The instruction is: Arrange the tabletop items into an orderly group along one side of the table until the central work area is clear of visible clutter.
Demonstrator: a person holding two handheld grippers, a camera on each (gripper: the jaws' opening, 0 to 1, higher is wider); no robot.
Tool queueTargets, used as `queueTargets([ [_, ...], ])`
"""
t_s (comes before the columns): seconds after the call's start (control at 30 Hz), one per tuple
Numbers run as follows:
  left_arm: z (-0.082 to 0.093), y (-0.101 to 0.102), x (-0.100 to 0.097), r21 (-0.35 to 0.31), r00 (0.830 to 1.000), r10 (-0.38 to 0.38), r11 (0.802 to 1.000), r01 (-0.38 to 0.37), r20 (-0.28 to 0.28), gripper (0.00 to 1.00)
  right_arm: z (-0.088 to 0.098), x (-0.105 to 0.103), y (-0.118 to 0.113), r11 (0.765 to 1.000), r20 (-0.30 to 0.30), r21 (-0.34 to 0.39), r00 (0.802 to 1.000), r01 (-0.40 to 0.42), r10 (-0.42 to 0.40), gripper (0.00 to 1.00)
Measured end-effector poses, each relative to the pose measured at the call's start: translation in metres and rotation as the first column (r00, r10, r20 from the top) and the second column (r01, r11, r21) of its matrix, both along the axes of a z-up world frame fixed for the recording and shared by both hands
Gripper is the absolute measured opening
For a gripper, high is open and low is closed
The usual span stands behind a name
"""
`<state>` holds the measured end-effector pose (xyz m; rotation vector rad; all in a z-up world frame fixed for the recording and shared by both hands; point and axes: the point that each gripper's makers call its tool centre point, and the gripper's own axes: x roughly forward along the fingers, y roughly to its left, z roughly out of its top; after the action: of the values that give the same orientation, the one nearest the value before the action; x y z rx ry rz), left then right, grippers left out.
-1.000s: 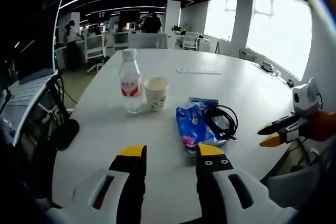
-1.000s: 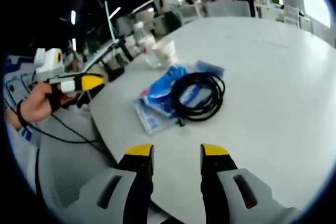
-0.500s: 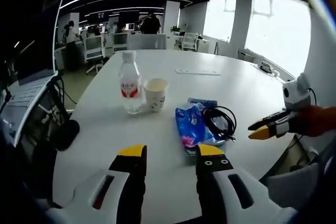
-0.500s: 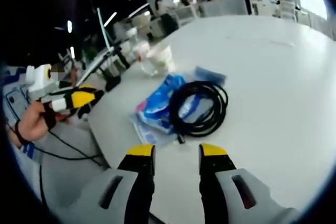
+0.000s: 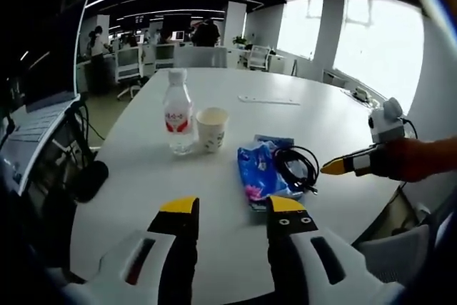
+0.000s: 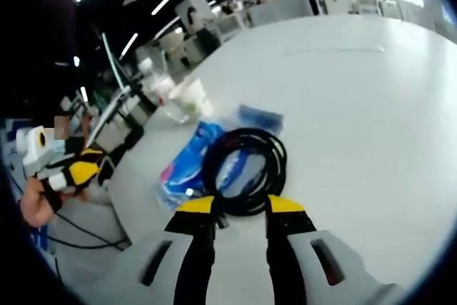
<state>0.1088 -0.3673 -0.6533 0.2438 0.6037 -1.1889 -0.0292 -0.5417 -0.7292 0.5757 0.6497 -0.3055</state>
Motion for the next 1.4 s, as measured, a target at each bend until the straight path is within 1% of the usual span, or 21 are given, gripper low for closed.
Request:
queueTargets([
  [0.2, 0.002, 0.001, -0.001, 0.001, 1.000, 0.001, 1.000, -0.001, -0.002, 0.36, -0.004, -0.001, -0.016, 1.000, -0.020, -0.003, 0.999, 0.028, -0.028, 0.24],
  [0.4, 0.009, 0.000, 0.000, -0.007, 1.000, 0.000, 1.000, 0.000, 0.006, 0.37, -0.006, 0.000, -0.027, 0.999, -0.031, -0.008, 0.999, 0.037, -0.038, 0.24],
  [0.63, 0.015, -0.005, 0.003, -0.010, 1.000, -0.008, 1.000, 0.008, 0.022, 0.38, -0.009, 0.005, -0.035, 0.998, -0.023, 0.014, 0.998, 0.065, -0.064, 0.28],
  [0.9, 0.019, -0.007, 0.006, -0.016, 1.000, -0.008, 1.000, 0.009, 0.028, 0.38, -0.014, 0.012, -0.037, 0.999, -0.039, 0.018, 0.998, 0.042, -0.042, 0.30],
  [1.07, 0.022, -0.006, 0.009, -0.020, 0.999, 0.001, 1.000, -0.001, 0.032, 0.38, -0.021, 0.017, -0.036, 0.999, -0.059, 0.034, 0.998, 0.016, -0.014, 0.32],
  [1.13, 0.021, -0.006, 0.010, -0.022, 1.000, 0.007, 1.000, -0.007, 0.028, 0.38, -0.025, 0.018, -0.035, 1.000, -0.077, 0.031, 0.997, -0.003, 0.005, 0.33],
  [1.4, 0.019, -0.001, 0.011, -0.021, 0.999, 0.026, 0.999, -0.026, 0.018, 0.38, -0.031, 0.023, -0.033, 0.999, -0.100, 0.038, 0.995, -0.024, 0.028, 0.31],
])
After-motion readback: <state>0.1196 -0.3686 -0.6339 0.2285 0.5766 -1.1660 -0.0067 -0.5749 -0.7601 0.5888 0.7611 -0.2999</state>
